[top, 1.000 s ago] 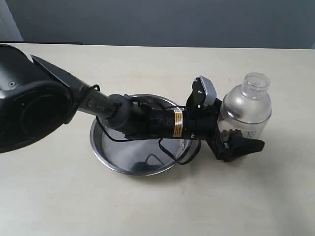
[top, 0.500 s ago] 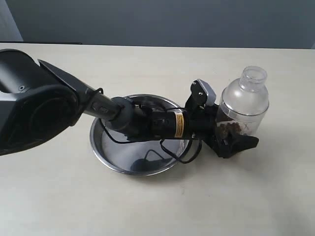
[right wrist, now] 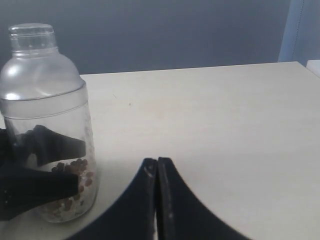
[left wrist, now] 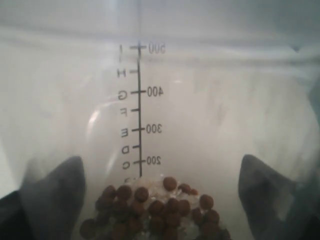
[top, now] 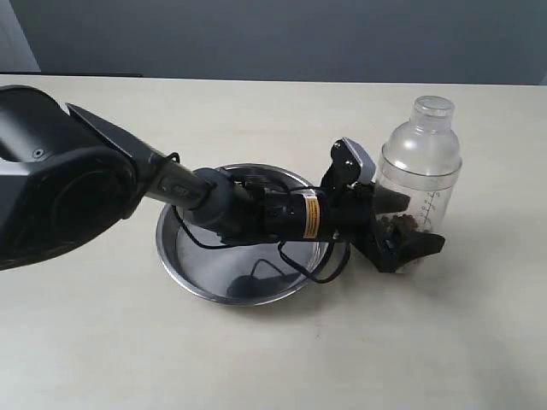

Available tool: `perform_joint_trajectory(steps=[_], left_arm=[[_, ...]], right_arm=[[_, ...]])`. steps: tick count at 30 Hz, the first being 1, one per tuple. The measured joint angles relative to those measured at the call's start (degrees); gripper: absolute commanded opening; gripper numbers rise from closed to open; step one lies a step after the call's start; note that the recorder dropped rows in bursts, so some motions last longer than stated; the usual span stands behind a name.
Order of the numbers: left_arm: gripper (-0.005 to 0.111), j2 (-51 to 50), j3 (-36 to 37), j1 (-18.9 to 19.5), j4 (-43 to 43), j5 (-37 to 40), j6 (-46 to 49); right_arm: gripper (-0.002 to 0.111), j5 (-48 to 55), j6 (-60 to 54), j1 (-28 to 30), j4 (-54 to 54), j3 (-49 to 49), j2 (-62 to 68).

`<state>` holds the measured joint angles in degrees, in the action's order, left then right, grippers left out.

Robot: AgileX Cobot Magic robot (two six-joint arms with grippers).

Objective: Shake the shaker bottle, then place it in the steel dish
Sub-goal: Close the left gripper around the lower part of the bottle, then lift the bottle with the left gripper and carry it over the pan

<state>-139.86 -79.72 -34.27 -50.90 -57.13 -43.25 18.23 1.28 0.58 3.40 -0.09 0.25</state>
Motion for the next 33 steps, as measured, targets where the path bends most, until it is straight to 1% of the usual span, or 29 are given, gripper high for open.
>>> perform_joint_trajectory(steps=[5,7,9,14,18,24,28,30,33], left_arm=[[0.000,0.2,0.0,0.0,0.0,0.1,-3.1],[0.000,0.6,0.0,0.0,0.0,1.4,-3.5],[0.000,1.5,0.0,0.0,-0.7,4.3,-3.8],[0.000,6.2,0.0,0.0,-4.3,15.0,-4.3],[0.000,14.3,0.1,0.0,-7.9,18.7,-4.3],[0.000,31.0,0.2,0.0,-11.2,23.1,-4.3],[0.000,39.4,3.9,0.2,-11.6,25.9,-4.3],[0.000,42.0,7.4,1.0,-11.6,26.2,-4.3],[0.000,45.5,14.8,2.9,-11.6,26.2,-4.3]], right_arm=[[-0.001,0.0,0.0,0.0,0.0,0.0,0.0],[-0.001,0.0,0.0,0.0,0.0,0.0,0.0],[-0.001,0.0,0.0,0.0,0.0,0.0,0.0],[-0.001,0.0,0.0,0.0,0.0,0.0,0.0],[-0.001,0.0,0.0,0.0,0.0,0.0,0.0],[-0.001,0.0,0.0,0.0,0.0,0.0,0.0],[-0.001,0.0,0.0,0.0,0.0,0.0,0.0],[-0.001,0.0,0.0,0.0,0.0,0.0,0.0],[-0.001,0.0,0.0,0.0,0.0,0.0,0.0]])
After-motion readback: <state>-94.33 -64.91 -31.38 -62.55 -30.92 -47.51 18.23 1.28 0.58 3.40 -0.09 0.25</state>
